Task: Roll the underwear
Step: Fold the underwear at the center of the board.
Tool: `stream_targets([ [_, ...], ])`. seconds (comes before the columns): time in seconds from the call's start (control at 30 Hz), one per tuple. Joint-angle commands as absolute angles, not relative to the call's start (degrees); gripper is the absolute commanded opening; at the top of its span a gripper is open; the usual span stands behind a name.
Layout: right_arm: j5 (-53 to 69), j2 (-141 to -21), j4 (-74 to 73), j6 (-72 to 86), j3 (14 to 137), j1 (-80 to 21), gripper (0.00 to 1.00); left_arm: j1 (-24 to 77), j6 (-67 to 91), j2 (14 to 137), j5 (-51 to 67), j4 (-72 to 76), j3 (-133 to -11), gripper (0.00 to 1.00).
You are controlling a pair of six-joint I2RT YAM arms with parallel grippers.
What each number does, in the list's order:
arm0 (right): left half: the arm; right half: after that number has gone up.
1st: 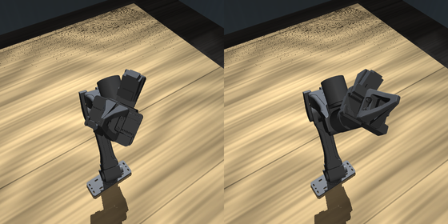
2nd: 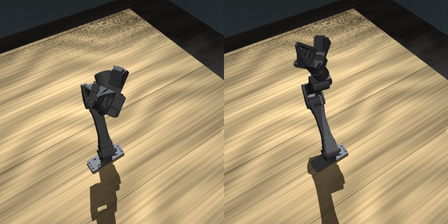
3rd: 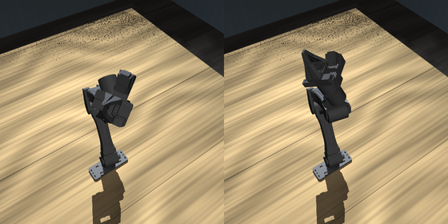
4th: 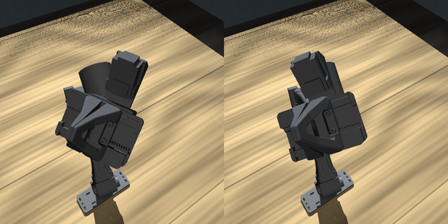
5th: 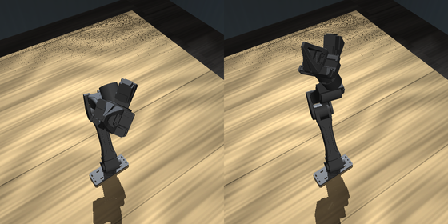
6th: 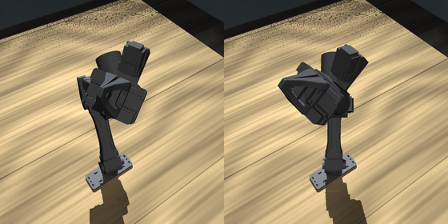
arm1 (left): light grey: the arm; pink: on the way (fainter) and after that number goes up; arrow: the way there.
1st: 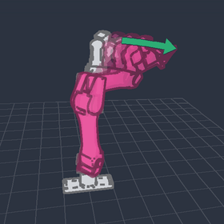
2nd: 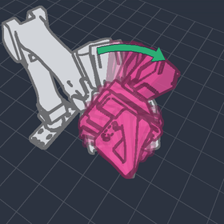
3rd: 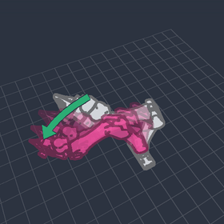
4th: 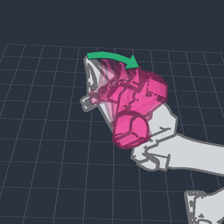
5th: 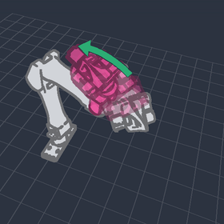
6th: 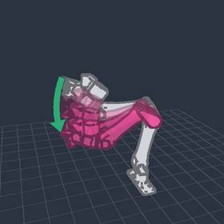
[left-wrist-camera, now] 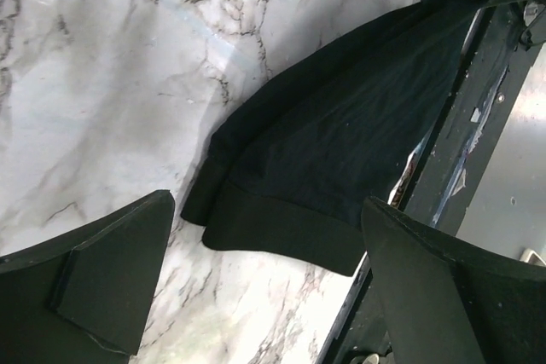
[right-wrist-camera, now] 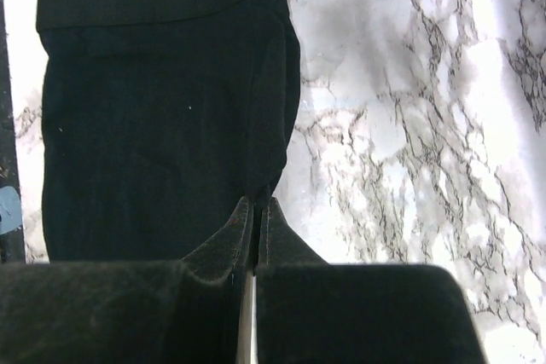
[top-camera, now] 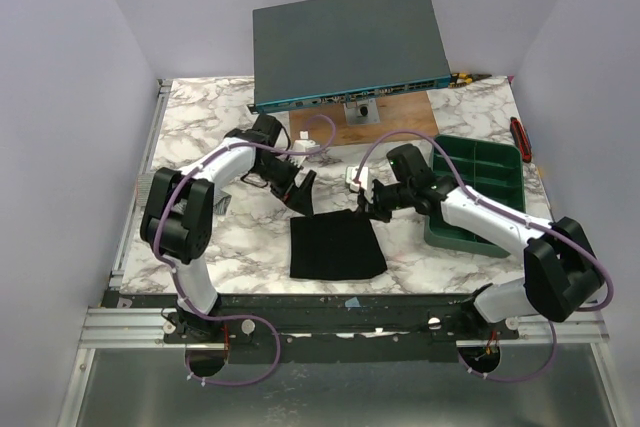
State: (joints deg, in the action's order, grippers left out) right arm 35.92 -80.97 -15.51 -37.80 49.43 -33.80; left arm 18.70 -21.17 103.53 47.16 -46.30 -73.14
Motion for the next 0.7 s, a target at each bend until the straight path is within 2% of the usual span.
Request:
stream_targets([
  [0.0, 31.7, -81.1, -18.0, -39.8, 49.6, -34.1, 0.01, 21.6, -15.9, 102.9, 42.6, -43.2, -71.9, 0.99],
  [0.47, 25.9, -82.9, -20.1, -38.6, 46.1, -33.9, 0.01, 24.1, -6.8, 106.6, 32.5, -39.7, -72.4, 0.99],
  [0.67, 25.7, -84.1, -20.0, -37.7, 46.6, -33.8, 0.01, 24.5, -5.7, 109.5, 35.1, -39.7, -72.7, 0.99],
])
